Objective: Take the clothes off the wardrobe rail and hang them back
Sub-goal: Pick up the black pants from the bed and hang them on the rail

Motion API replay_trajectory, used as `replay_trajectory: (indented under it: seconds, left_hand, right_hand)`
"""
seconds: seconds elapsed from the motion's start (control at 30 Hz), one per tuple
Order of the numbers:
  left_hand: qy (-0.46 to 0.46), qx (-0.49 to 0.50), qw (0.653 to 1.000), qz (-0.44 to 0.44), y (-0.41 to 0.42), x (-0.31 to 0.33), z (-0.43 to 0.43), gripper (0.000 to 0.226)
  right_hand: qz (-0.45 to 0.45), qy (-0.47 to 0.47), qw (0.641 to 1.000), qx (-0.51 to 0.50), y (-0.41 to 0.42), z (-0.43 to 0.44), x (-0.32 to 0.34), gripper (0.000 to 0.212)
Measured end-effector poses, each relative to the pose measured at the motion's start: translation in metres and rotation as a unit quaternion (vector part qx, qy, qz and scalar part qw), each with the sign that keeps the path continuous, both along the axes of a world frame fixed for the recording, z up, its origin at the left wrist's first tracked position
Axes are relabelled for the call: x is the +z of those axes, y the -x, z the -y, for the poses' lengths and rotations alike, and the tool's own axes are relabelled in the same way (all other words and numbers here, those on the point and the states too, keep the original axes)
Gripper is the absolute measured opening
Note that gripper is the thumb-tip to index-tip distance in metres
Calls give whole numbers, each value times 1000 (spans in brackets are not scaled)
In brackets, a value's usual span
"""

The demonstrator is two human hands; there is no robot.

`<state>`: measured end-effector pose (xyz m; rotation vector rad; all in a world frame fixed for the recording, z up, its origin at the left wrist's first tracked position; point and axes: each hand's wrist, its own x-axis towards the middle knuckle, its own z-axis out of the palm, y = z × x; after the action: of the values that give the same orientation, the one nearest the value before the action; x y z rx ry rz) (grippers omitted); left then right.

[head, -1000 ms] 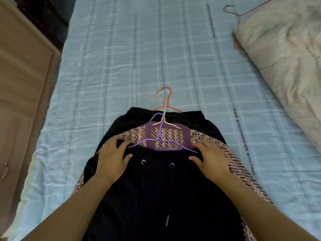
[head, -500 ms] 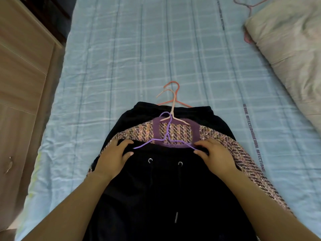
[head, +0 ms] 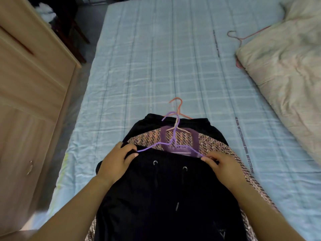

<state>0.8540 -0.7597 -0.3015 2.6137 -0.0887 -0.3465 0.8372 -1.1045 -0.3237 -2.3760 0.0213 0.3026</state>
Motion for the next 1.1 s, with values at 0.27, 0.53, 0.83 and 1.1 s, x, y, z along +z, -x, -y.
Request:
replay_trajectory:
  seconds: [0.27, 0.53, 0.83, 1.1]
  left_hand:
    - [-9, 41, 995, 92, 51, 99, 8, 13]
    - [-38, 142, 977, 156, 159, 164, -24, 11]
    - [-5, 221, 954, 203, 312, 208, -103, 8]
    - [-11, 325, 913, 244, 474, 237, -183, 10]
  right_hand:
    - [113, -51, 992, 8, 46, 3, 101, 8]
    - [258, -80, 961, 54, 110, -35, 161, 14]
    - [326, -92, 925, 169, 188, -123, 226, 22]
    - [367, -129, 882, 265, 285, -234, 259, 21]
